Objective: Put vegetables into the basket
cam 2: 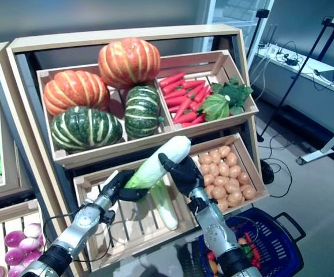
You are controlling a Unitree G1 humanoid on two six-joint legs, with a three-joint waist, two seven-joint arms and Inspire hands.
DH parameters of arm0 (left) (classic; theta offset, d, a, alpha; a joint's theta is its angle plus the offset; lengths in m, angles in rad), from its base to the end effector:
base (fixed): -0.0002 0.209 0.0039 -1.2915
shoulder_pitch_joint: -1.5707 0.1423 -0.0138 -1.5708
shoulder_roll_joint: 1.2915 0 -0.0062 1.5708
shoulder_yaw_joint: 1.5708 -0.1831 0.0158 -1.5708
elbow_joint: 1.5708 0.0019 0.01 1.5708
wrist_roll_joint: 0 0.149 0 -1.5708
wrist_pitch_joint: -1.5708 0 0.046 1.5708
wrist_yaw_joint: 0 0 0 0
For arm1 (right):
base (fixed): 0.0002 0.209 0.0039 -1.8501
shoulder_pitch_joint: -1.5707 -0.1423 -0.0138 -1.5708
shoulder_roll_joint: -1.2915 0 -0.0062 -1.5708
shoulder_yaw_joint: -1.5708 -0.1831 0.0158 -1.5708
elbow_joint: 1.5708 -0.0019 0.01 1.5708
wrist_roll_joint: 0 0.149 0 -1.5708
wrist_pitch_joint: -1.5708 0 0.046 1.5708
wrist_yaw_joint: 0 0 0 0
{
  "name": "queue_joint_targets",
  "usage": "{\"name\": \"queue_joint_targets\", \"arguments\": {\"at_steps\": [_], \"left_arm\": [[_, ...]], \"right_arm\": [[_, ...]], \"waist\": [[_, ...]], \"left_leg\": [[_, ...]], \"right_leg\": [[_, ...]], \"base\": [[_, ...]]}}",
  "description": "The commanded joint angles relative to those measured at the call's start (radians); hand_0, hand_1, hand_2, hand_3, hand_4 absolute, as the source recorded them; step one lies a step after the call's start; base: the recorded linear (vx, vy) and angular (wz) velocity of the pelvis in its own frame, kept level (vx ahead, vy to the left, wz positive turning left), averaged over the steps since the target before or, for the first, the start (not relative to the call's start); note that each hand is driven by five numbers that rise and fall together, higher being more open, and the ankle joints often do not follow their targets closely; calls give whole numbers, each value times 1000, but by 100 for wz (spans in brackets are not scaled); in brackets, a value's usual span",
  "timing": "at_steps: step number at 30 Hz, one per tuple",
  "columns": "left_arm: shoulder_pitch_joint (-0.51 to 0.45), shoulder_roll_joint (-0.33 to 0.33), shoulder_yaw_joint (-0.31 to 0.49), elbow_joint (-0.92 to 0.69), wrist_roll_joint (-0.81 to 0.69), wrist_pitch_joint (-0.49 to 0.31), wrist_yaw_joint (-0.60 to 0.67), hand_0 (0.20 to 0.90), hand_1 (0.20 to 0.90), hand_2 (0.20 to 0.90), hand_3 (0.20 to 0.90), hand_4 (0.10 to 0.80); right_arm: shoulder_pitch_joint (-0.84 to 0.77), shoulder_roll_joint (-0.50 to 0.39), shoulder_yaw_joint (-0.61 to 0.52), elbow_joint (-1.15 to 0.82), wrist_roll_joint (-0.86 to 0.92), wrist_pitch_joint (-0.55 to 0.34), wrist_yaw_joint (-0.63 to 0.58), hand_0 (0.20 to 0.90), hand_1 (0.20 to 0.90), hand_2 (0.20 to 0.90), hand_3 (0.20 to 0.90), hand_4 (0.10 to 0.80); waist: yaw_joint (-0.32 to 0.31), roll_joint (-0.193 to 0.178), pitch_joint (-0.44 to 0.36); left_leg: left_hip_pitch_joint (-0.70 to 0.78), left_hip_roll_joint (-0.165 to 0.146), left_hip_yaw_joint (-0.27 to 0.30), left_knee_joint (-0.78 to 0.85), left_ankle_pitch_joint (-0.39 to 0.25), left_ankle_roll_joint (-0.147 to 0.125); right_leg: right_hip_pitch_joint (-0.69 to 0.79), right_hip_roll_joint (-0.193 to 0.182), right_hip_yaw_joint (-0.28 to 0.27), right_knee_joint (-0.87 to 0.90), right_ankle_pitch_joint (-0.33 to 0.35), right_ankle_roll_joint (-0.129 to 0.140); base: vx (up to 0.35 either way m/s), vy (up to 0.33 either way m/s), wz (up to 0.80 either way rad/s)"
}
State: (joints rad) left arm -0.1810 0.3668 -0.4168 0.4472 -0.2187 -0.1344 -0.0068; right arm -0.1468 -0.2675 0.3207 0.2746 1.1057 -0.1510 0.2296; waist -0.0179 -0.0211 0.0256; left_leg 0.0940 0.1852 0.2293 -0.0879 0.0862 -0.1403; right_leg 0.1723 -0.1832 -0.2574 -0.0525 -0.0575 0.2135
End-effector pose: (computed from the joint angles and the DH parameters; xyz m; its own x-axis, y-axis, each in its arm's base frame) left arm 0.2278 0.1646 -0.0073 0.9252 -0.2745 -0.2621 0.3313 0.9211 0.2046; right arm 0.2326 -0.1483 0.0178 0.9472 0.3157 0.0566 -0.2615 0.6580 0.7062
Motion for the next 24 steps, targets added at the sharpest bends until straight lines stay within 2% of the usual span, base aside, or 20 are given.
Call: {"name": "queue_joint_targets", "arguments": {"at_steps": [1,6,7,8,16,24], "left_arm": [[-182,-14,-86,26,84,-50,-8,300,300,300,300,400],[-173,-9,-78,28,81,-46,-2,300,300,300,300,400],[-170,-9,-75,29,78,-36,0,516,516,516,516,544],[-169,-9,-74,30,76,-34,1,900,900,900,900,800],[-138,24,-31,41,143,-20,2,900,900,900,900,800],[-104,121,27,99,283,-14,25,900,900,900,900,800]], "right_arm": [[-250,108,-38,-108,61,-120,50,300,300,300,300,400],[-252,100,-50,-107,43,-128,35,300,300,300,300,400],[-251,99,-52,-106,37,-133,31,300,300,300,300,400],[-251,99,-52,-105,37,-134,31,300,300,300,300,400],[-235,37,-116,-100,-55,-165,-24,300,300,300,300,400],[-200,-102,-257,-98,-110,-195,-66,300,300,300,300,400]], "waist": [[-10,5,-22],[-12,7,-24],[-14,8,-24],[-14,8,-24],[-26,10,-24],[-54,16,-16]], "left_leg": [[13,-48,-26,2,-85,49],[15,-45,-22,1,-85,48],[16,-43,-19,1,-84,46],[16,-43,-19,1,-84,46],[17,-32,-1,4,-82,43],[18,-23,19,6,-81,42]], "right_leg": [[-57,40,37,-18,62,-61],[-58,42,42,-23,65,-60],[-58,42,44,-25,66,-60],[-59,42,44,-25,66,-60],[-66,46,57,-29,72,-58],[-79,51,85,-31,79,-54]], "base": [[0,0,0],[0,0,0],[0,0,0],[0,0,0],[-7,0,-1],[-21,4,-10]]}}
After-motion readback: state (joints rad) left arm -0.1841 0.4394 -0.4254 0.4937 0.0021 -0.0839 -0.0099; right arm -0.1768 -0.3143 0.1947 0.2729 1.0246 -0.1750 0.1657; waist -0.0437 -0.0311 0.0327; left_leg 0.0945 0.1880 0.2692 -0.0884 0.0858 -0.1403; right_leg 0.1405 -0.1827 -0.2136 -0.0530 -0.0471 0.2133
